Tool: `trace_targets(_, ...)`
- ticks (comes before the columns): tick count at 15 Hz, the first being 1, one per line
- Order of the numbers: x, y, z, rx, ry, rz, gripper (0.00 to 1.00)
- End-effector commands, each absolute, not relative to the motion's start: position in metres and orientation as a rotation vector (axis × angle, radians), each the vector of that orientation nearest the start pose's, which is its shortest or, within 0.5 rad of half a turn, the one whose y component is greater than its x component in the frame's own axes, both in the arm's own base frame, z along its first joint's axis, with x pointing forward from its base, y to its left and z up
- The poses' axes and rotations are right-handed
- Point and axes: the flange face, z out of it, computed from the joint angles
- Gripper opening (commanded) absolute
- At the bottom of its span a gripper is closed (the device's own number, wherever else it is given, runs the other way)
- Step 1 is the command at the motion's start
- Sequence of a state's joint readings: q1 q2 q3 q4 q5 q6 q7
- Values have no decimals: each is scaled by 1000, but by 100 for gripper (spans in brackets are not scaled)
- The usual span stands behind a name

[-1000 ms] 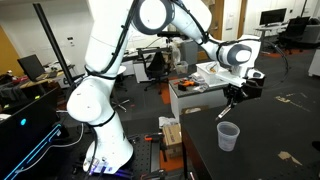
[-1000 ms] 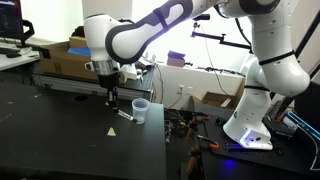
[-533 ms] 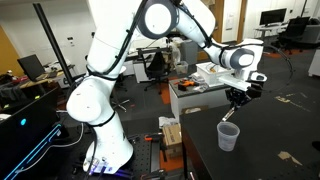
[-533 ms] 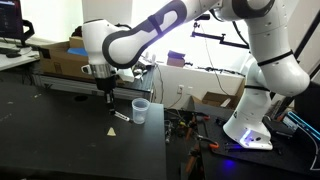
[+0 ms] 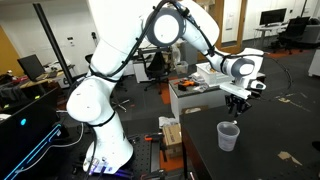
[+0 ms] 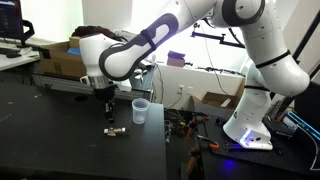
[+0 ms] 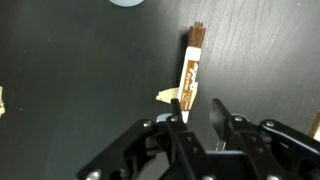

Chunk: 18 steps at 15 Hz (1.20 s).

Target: Remove the marker from the cup and put it on the table

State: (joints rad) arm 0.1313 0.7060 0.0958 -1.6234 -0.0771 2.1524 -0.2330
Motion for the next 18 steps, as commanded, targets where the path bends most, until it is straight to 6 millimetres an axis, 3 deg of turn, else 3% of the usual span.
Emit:
trace_targets(1, 665, 143, 193, -3049, -766, 264, 69)
trace_targets(5, 662, 141, 195, -3083, -699, 266, 99)
trace_targets(12, 648, 139, 244, -3170, -515, 186, 100)
trace_targets(18, 617, 127, 300, -3193, -427, 111, 100)
